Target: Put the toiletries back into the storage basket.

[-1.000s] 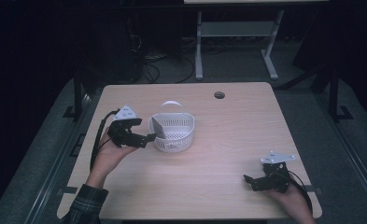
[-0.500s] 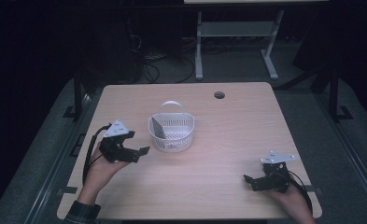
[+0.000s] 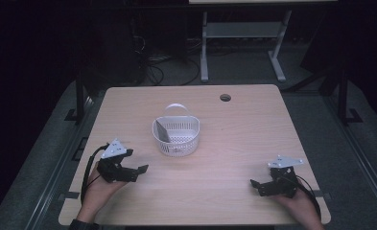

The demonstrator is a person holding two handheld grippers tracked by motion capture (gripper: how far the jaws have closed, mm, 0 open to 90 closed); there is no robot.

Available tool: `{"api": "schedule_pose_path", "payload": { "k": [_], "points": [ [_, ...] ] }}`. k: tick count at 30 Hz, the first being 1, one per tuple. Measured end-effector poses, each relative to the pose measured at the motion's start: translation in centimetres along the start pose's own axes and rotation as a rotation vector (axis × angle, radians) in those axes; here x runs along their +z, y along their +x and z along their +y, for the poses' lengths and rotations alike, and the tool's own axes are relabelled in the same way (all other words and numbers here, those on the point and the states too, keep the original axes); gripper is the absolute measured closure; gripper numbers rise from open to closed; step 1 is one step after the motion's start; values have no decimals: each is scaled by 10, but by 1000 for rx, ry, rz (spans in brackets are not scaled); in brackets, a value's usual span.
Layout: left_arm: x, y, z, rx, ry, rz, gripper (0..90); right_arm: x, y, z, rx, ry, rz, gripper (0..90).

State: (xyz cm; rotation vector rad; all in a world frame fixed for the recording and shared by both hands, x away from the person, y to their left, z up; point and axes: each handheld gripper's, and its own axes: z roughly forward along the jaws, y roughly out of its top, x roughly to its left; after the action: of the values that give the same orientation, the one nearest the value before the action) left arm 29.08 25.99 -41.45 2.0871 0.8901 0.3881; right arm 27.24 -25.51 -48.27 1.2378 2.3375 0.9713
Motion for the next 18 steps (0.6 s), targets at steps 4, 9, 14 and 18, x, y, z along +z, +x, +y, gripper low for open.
{"api": "schedule_pose_path", "payload": {
  "k": [4,9,14,18],
  "points": [
    [2,0,-11,-9,18,4,141,0,0,0,-1,0,0,0],
    [5,-1,-27,-27,49,6,141,0,0,0,-1,0,0,0],
    [9,-2,-42,-33,93,12,140,0,0,0,0,0,0,0],
    [11,-2,-51,-23,127,32,139,0,0,0,0,0,0,0]
  ]
}}
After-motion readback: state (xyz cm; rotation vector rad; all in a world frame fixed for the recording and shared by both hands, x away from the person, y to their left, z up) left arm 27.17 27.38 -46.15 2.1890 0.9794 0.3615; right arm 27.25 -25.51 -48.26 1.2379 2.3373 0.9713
